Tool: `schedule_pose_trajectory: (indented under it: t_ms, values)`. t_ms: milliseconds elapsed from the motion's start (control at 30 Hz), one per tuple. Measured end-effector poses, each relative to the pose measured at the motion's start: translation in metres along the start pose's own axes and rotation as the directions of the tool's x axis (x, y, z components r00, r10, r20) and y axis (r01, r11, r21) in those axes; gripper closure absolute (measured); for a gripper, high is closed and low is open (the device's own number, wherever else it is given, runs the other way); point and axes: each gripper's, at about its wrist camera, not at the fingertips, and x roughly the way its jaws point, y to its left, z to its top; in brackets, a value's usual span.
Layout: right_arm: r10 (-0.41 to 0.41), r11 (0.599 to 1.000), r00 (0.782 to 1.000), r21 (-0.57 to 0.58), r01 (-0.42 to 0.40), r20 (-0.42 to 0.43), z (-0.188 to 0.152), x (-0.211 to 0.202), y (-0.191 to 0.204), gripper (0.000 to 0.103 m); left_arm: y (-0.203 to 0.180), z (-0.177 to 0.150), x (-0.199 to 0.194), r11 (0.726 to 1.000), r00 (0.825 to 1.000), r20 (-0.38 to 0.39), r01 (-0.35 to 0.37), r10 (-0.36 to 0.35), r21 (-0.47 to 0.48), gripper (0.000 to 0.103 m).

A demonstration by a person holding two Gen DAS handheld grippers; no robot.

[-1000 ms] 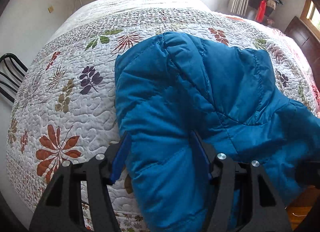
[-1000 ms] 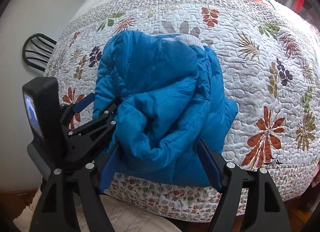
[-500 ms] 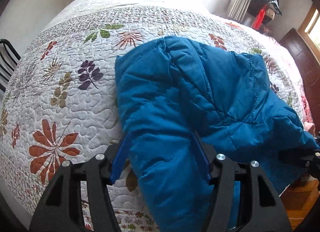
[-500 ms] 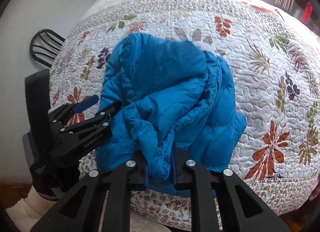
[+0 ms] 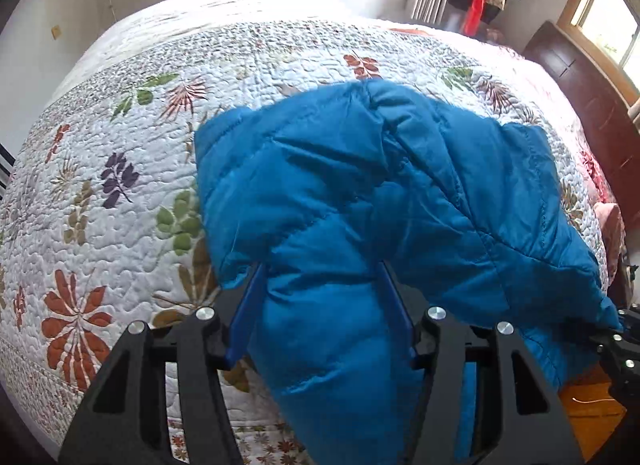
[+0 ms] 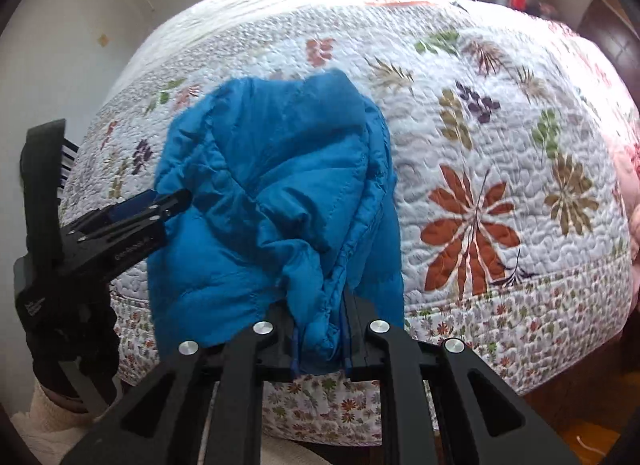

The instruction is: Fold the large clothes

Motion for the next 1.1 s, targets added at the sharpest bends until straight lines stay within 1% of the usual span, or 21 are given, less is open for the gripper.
schedule_pose_trajectory:
  t_ms: [133,233,333,400,467,500,533,567,600,667,767,800,867,900,933,1000,1067,1100]
  values:
    - [0.031,0.999,0.998,0.039,-0.029,-0.054,-0.007,0.039,-0.019,0.084,-0.006,-0.005,0.017,1.0,1.0,-0.022,0.01,-0.009,0.017,0.046]
    - [0.049,0.998,0.997,0.043,-0.046,-0.066,-0.007,0.055,-0.023,0.083,-0.007,-0.006,0.028,1.0,0.999,-0.036,0.012,-0.011,0.016,0.046]
    - [0.058,0.998,0.996,0.034,-0.055,-0.071,-0.004,0.061,-0.024,0.083,-0.007,-0.008,0.035,1.0,1.0,-0.027,0.005,-0.005,0.02,0.045]
    - [0.057,0.998,0.996,0.01,-0.056,-0.076,-0.002,0.056,-0.022,0.081,-0.006,-0.007,0.035,1.0,0.999,-0.031,0.014,-0.014,0.006,0.045]
    - [0.07,0.998,0.995,0.002,-0.07,-0.07,0.0,0.045,-0.023,0.079,-0.002,-0.004,0.028,0.999,0.999,-0.035,0.037,-0.037,-0.004,0.046]
    - [0.062,0.998,0.996,-0.018,-0.063,-0.068,0.0,0.038,-0.023,0.074,0.002,-0.001,0.024,0.999,0.998,-0.038,0.052,-0.053,-0.011,0.054]
    - [0.033,0.999,0.998,-0.041,-0.036,-0.057,0.001,0.027,-0.021,0.063,0.005,0.0,0.02,0.998,0.997,-0.038,0.06,-0.06,-0.024,0.062]
    - [0.015,0.998,0.999,-0.058,-0.017,-0.036,0.001,0.015,-0.02,0.057,0.01,0.003,0.013,0.996,0.996,-0.036,0.079,-0.081,-0.039,0.08]
    - [0.014,0.997,1.0,-0.072,-0.015,-0.018,0.001,0.004,-0.018,0.056,0.014,0.007,0.005,0.993,0.994,-0.027,0.105,-0.107,-0.053,0.091]
    - [0.02,0.996,1.0,-0.091,-0.02,0.008,0.005,-0.016,-0.013,0.056,0.018,0.013,-0.012,0.989,0.991,0.008,0.134,-0.134,-0.069,0.093]
    - [0.039,0.99,0.997,-0.141,-0.029,0.071,0.016,-0.039,0.001,0.059,0.011,0.022,-0.033,0.987,0.987,0.056,0.155,-0.153,-0.04,0.09]
    - [0.04,0.987,0.995,-0.159,-0.025,0.092,0.023,-0.045,0.007,0.061,0.007,0.025,-0.035,0.986,0.985,0.058,0.162,-0.16,-0.032,0.09]
    - [0.076,0.98,0.989,-0.195,-0.05,0.126,0.037,-0.053,0.017,0.067,-0.001,0.031,-0.03,0.987,0.986,0.053,0.157,-0.156,-0.013,0.09]
    - [0.091,0.976,0.988,-0.21,-0.063,0.128,0.045,-0.052,0.023,0.072,-0.003,0.034,-0.025,0.99,0.989,0.048,0.141,-0.141,-0.007,0.09]
    - [0.089,0.974,0.988,-0.219,-0.06,0.123,0.056,-0.046,0.027,0.076,-0.004,0.036,-0.019,0.99,0.99,0.036,0.139,-0.138,-0.006,0.09]
    - [0.097,0.964,0.99,-0.255,-0.068,0.102,0.068,-0.031,0.038,0.078,-0.007,0.039,-0.005,0.989,0.99,0.002,0.144,-0.144,-0.008,0.09]
    - [0.086,0.962,0.995,-0.264,-0.071,0.043,0.076,-0.009,0.044,0.078,-0.007,0.042,0.006,0.989,0.989,-0.02,0.145,-0.145,-0.003,0.091]
    - [0.063,0.965,0.998,-0.257,-0.056,0.019,0.079,0.002,0.043,0.081,-0.007,0.042,0.01,0.988,0.988,-0.026,0.152,-0.152,-0.002,0.091]
